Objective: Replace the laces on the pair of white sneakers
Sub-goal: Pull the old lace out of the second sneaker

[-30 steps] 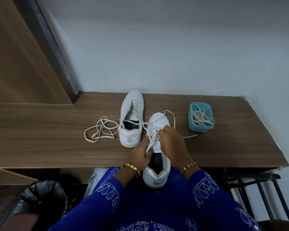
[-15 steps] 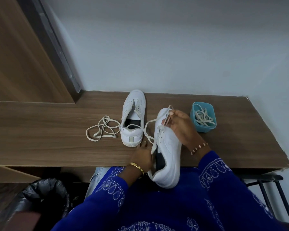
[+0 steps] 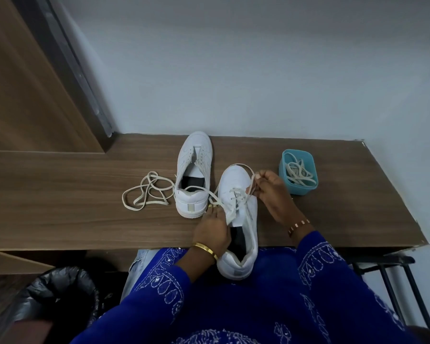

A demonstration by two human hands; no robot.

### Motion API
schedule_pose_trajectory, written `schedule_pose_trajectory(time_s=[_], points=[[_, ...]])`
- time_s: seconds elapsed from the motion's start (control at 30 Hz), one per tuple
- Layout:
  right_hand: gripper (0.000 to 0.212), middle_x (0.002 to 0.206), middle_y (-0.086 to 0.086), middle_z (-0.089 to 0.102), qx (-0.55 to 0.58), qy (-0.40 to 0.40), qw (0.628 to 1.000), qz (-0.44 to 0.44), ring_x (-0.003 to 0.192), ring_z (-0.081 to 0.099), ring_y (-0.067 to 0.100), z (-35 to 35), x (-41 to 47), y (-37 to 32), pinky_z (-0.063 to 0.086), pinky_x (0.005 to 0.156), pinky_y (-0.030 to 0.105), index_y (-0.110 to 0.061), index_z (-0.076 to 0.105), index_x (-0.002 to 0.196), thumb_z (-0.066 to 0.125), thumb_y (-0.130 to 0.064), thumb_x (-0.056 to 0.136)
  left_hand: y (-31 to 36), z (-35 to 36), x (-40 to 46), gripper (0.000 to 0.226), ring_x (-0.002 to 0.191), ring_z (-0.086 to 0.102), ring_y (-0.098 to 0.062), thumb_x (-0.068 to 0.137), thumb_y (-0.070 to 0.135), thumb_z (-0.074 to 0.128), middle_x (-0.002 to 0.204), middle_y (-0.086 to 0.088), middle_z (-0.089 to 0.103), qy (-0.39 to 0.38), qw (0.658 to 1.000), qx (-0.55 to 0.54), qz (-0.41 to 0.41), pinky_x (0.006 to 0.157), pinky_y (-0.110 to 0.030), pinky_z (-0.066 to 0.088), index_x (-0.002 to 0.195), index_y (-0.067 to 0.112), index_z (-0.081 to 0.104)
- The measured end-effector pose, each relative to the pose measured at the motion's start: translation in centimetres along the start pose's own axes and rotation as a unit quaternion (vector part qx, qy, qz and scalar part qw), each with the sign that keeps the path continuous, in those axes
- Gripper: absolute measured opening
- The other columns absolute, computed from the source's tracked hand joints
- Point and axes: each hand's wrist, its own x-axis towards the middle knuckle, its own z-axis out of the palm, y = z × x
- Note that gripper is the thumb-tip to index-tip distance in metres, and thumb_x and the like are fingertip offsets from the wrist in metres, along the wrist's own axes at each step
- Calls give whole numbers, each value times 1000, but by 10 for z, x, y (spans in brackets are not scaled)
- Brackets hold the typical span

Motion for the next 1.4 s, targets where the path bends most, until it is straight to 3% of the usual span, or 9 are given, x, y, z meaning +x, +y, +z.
schedule_pose_trajectory(time_s=[0.1, 0.27, 0.47, 0.77, 0.87, 0.97, 1.07, 1.2, 1.4], points=[[22, 72, 6, 56, -18, 11, 1000, -10, 69, 55, 16, -3, 0, 5, 50, 81, 37, -12, 53, 80, 40, -4, 96, -1, -3, 1, 37, 122, 40, -29, 90, 16, 41, 127, -17, 48, 9, 1000, 11, 5, 99, -34, 32, 123, 0, 43], [15, 79, 2, 60, -130, 42, 989, -48, 66, 55, 8, -7, 0, 11, 48, 58, 10, -5, 61, 92, 48, 2, 90, -5, 0, 1, 41, 111, 49, -33, 83, 11, 45, 123, -20, 49, -11, 997, -79, -7, 89, -36, 39, 122, 0, 44], [14, 92, 12, 65, -218, 56, 974, -13, 74, 58, 12, -7, -16, 49, 48, 62, 8, 0, 64, 99, 55, 1, 88, -9, -2, 2, 71, 131, 36, -28, 66, 18, 43, 137, -17, 44, -17, 986, -164, 31, 104, -12, 16, 135, 0, 38], [18, 69, 19, 66, -347, 71, 927, -126, 62, 57, 23, 5, -5, 40, 39, 55, 21, 8, 65, 72, 67, -7, 81, -14, 3, 4, 65, 122, 44, -32, 66, 17, 39, 127, -20, 50, -17, 988, -146, 40, 104, -22, 25, 128, -3, 46], [9, 71, 18, 67, -315, 68, 940, -110, 58, 63, 17, 1, -1, 29, 52, 57, 30, 2, 66, 75, 61, 9, 77, -13, 2, 6, 66, 120, 44, -33, 66, 19, 36, 125, -21, 51, -19, 993, -103, 47, 104, -29, 29, 127, -3, 47], [18, 72, 19, 64, -117, 111, 987, -4, 46, 62, 8, -1, -3, 19, 55, 49, 21, 1, 61, 82, 47, 11, 86, -10, 1, 4, 75, 134, 33, -30, 67, 20, 32, 140, -20, 41, -6, 994, -80, 68, 112, -27, 18, 139, -2, 33], [9, 72, 15, 62, 15, 164, 984, 64, 47, 62, 10, -4, -3, 11, 55, 49, 21, 1, 59, 89, 50, 2, 90, -11, 3, 5, 78, 138, 26, -28, 68, 23, 27, 146, -19, 33, -5, 995, -69, 73, 115, -28, 15, 142, 0, 26], [11, 84, 10, 63, -117, 158, 981, 1, 64, 59, 14, -4, -2, 6, 51, 55, 18, -4, 60, 88, 51, 2, 88, -11, 4, 5, 78, 137, 28, -28, 67, 24, 27, 144, -18, 35, -8, 995, -68, 68, 114, -26, 15, 141, 0, 28], [57, 129, 8, 46, -617, -92, 770, -130, 119, 46, 28, -6, -9, -2, 41, 93, 34, -14, 50, 126, 65, -6, 72, -15, 7, 4, 74, 131, 36, -31, 68, 24, 29, 137, -20, 43, -3, 991, -116, 60, 110, -27, 22, 138, -2, 35]])
